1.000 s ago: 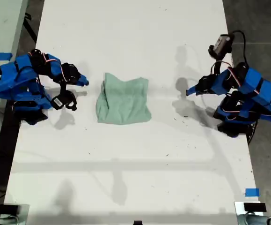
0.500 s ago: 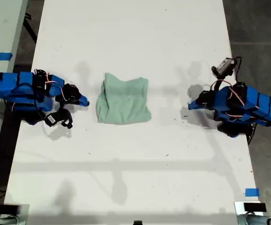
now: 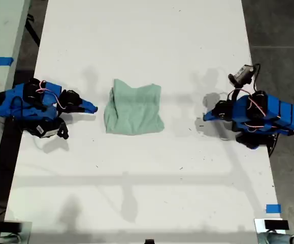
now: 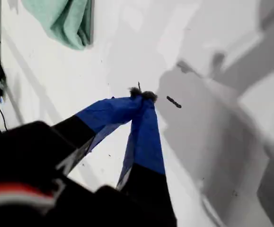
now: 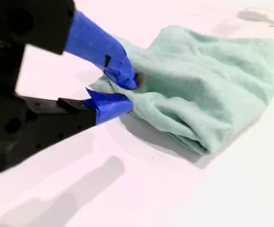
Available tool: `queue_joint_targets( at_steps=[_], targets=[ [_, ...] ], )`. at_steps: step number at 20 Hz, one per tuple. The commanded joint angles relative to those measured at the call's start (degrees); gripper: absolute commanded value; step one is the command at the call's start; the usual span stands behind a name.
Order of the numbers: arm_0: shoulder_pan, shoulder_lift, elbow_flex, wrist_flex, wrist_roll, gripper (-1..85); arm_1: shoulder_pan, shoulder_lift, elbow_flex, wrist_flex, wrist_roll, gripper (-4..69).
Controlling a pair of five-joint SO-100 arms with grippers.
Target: Fold tshirt
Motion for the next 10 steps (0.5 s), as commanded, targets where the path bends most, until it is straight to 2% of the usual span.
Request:
queue_joint_targets(
  at_steps=[1,3,6,10],
  targets=[
    [11.87,6.15,0.26,0.26,0.44,10.0,-1.32,4.66,1.41,1.23,-17.4,1.5],
    [20.83,6.15,0.26,0.26,0.35,10.6,-1.14,4.75,1.41,1.23,-35.86,1.6],
    [31.11,6.15,0.26,0.26,0.35,10.6,-1.14,4.75,1.41,1.32,-35.51,0.9],
    [39.9,6.15,0.26,0.26,0.35,10.7,-1.14,4.75,1.41,1.32,-35.51,0.9]
  ],
)
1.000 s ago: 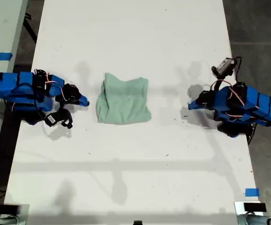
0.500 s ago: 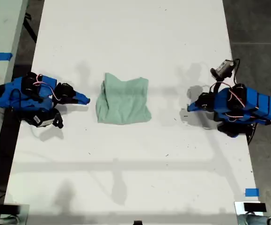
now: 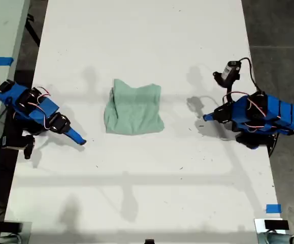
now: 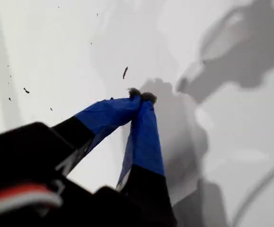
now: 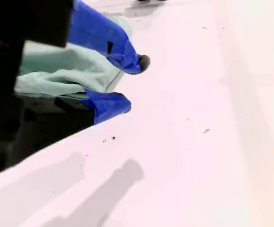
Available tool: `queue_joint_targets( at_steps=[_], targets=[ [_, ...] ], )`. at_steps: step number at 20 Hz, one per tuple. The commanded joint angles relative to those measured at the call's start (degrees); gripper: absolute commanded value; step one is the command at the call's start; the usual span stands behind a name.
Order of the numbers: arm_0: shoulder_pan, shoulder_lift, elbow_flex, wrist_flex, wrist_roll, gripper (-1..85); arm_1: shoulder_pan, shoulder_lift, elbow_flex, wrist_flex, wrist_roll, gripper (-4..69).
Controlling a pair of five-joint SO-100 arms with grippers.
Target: Fold tshirt
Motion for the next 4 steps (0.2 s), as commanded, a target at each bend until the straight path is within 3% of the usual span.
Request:
queue_joint_targets(
  at_steps=[1,4],
  targets=[
    [5.89,6.15,0.18,0.09,0.18,10.7,-0.53,4.66,1.23,1.23,-0.79,0.9],
    [8.61,6.15,0.18,0.09,0.18,10.7,-0.53,4.66,1.23,1.23,-0.79,0.9]
  ],
)
